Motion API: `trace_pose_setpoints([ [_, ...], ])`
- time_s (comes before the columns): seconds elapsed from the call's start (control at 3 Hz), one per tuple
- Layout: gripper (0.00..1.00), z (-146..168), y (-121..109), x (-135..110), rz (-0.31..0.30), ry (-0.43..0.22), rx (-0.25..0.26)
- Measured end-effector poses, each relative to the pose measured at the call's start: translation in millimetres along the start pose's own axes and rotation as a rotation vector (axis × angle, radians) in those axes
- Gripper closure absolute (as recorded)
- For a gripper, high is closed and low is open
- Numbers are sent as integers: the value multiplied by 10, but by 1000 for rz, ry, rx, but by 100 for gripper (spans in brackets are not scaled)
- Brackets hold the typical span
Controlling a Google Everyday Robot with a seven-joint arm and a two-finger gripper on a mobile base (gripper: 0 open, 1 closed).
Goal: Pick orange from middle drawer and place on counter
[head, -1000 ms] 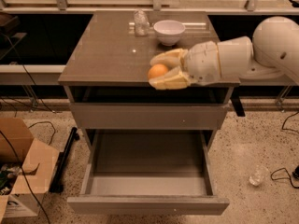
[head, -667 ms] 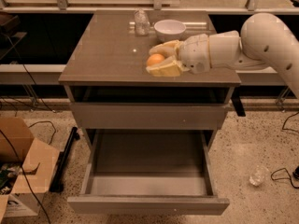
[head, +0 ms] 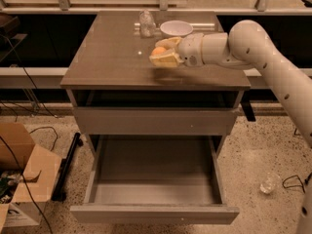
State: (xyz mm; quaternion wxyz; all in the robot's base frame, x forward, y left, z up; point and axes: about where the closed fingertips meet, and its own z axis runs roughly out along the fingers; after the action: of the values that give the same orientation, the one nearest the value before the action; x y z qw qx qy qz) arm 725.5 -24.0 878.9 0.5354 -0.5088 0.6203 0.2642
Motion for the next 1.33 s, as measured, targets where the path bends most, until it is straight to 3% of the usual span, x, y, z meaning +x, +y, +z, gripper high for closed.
trace_pose_setpoints([
  [0.67, 58, 384, -378, 210, 65, 4, 55],
  [1.33, 12, 509, -436, 319, 99, 23, 64],
])
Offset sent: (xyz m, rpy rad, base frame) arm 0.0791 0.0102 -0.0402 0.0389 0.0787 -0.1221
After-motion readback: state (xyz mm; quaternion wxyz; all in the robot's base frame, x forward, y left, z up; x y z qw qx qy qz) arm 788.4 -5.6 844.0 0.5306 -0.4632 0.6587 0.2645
